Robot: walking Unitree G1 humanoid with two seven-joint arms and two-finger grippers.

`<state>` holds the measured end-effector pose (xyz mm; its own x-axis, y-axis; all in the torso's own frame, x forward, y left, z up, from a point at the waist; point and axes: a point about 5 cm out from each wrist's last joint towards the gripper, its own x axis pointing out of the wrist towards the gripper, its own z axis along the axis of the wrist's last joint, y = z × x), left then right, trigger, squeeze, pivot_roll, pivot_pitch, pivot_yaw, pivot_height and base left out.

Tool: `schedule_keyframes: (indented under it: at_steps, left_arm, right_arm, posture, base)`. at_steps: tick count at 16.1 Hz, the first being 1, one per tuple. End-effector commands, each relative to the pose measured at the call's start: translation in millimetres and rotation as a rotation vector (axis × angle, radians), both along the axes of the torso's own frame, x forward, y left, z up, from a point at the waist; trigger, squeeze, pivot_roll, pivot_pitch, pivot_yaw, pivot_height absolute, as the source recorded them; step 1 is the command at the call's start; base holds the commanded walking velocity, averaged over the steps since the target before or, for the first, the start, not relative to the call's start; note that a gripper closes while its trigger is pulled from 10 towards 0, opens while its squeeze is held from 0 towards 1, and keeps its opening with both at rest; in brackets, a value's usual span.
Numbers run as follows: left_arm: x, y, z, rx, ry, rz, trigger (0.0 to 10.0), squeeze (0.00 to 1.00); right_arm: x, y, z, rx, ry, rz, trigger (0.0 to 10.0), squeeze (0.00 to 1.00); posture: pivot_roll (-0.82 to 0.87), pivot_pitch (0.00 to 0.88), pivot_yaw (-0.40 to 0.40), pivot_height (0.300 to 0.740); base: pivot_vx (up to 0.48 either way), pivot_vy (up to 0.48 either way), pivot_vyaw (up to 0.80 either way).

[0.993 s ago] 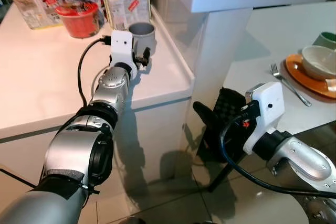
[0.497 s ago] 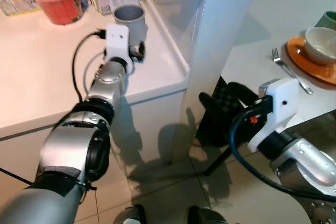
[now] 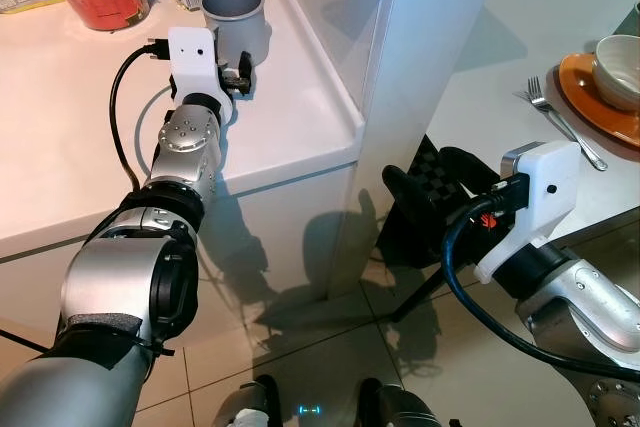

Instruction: Setting the table

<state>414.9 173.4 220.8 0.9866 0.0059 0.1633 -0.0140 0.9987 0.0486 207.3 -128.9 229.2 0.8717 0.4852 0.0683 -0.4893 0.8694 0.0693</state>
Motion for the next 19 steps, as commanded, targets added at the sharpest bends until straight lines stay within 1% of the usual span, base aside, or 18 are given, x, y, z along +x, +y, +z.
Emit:
schedule_keyframes:
  at_steps: [1,2,10,19]
  left_arm:
    - [-0.6,-2.3,-0.1,-0.001,-0.015,-0.017,3.3,0.0]
    - [-0.6,-4.1,0.6,-0.005,-0.021,-0.03,0.0,0.0]
    - [-1.3,-5.7,3.3,-0.035,-0.055,-0.062,0.0,0.0]
    - [-1.3,-7.9,1.2,-0.051,-0.045,-0.078,0.0,0.0]
  right_arm:
    - [-3.2,0.1,0.8,0.007,-0.001,0.004,10.0,0.0]
    - [-2.8,0.4,0.7,0.007,-0.001,0.005,10.0,0.0]
    - [0.5,2.8,0.0,0.013,-0.005,0.006,10.0,0.0]
    - [6.1,3.3,0.3,0.023,-0.026,-0.009,10.0,0.0]
  posture:
    - [-0.25,0.217,0.003,0.74]
    - [-0.25,0.215,0.002,0.74]
    - [-0.24,0.197,0.007,0.74]
    - [-0.24,0.17,0.028,0.74]
  base:
    - [0.0,0.0,0.0]
    - [0.0,0.0,0.0]
    - [0.0,0.0,0.0]
    - [0.0,0.0,0.0]
